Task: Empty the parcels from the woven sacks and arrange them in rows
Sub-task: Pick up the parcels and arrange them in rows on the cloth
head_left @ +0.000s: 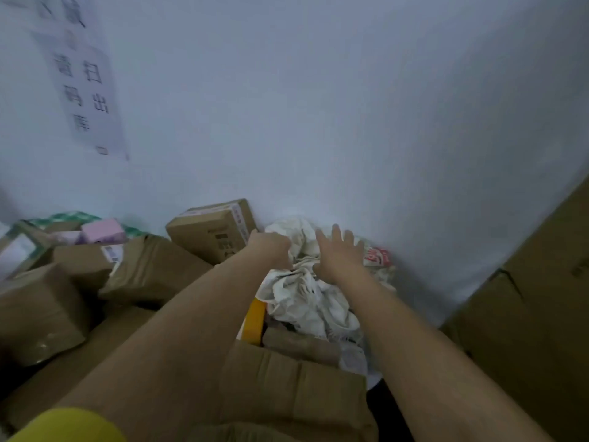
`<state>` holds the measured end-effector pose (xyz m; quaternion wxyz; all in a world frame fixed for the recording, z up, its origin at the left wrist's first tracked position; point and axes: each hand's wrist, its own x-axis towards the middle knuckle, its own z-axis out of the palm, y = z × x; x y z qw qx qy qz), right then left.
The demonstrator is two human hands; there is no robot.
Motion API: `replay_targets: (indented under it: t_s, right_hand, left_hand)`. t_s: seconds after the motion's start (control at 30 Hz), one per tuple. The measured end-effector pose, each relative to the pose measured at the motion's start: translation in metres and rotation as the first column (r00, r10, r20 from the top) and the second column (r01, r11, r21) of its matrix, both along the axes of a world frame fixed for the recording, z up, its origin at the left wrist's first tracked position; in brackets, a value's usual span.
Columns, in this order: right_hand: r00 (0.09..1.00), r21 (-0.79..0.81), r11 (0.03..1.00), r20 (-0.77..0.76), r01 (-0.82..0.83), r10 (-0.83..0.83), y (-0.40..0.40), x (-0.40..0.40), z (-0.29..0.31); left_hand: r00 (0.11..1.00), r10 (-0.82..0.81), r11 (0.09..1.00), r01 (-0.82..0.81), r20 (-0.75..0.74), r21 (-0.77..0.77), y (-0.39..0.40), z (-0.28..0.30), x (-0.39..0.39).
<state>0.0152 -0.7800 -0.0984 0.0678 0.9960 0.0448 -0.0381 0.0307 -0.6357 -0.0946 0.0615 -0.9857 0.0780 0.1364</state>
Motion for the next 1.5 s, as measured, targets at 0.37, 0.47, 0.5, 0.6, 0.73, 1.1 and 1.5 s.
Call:
replay_targets:
  t_s: [0.37,0.47,0.5,0.6,0.73,1.1,1.5]
  right_hand:
    - [0.875,0.104,0.911,0.342,-0.399,0.344,0.200,-0.129,0.115]
    - [0.848,0.145,0.875,0.362,-0.462,0.387,0.280,-0.177,0.127]
    - [0.851,0.151,0.872,0.348,-0.465,0.393,0.304,-0.190,0.129]
    - [0.843,0.210,0.831,0.303,-0.515,0.445,0.393,-0.239,0.130]
    - [0.822,0.306,0.764,0.267,-0.567,0.503,0.487,-0.295,0.119]
    - [0.799,0.473,0.677,0.105,-0.564,0.592,0.639,-0.354,0.056]
    - [0.777,0.591,0.605,0.060,-0.533,0.626,0.796,-0.309,-0.002]
  left_hand:
    - [0.947,0.200,0.977,-0.171,0.253,-0.131,0.185,0.134,-0.163]
    - [0.926,0.264,0.957,-0.216,0.269,-0.193,0.263,0.140,-0.215]
    - [0.921,0.280,0.951,-0.229,0.271,-0.206,0.285,0.142,-0.231]
    - [0.887,0.377,0.916,-0.314,0.266,-0.248,0.368,0.143,-0.295]
    - [0.834,0.483,0.852,-0.377,0.267,-0.363,0.462,0.134,-0.363]
    - [0.762,0.587,0.763,-0.409,0.273,-0.500,0.641,0.056,-0.439]
    - [0.758,0.612,0.719,-0.414,0.227,-0.557,0.788,0.005,-0.405]
